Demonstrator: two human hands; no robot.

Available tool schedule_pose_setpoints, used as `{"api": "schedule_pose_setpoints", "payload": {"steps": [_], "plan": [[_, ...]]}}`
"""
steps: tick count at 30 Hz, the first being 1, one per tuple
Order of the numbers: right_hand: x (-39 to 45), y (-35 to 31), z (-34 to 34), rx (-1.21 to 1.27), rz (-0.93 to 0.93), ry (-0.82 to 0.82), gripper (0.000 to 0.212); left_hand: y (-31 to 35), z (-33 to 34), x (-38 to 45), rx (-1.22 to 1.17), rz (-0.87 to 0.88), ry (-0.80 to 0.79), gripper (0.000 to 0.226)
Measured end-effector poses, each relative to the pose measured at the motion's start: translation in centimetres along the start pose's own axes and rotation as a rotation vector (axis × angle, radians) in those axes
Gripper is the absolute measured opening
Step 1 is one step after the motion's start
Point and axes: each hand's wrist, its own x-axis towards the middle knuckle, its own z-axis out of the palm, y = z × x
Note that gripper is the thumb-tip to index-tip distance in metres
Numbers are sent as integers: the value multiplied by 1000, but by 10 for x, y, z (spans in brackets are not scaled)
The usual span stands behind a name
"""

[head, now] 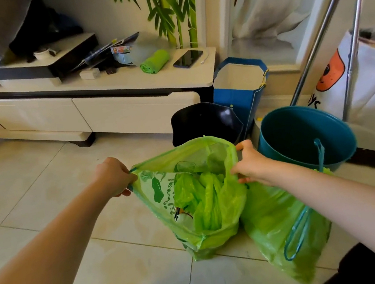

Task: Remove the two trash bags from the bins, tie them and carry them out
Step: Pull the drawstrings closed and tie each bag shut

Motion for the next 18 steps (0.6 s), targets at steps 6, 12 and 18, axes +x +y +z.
{"api": "schedule_pose_setpoints", "payload": {"steps": [6, 12, 18], "plan": [[-6, -2, -19, -106, -199, 118, 21, 5, -6, -5, -28, 42, 36, 22], [-16, -1, -31, -337, -328, 114, 30, 9, -9, -13, -15, 68, 28, 25], [-45, 5, -47, -303, -57, -186, 50, 11, -10, -18, 2, 68, 7, 23]]}}
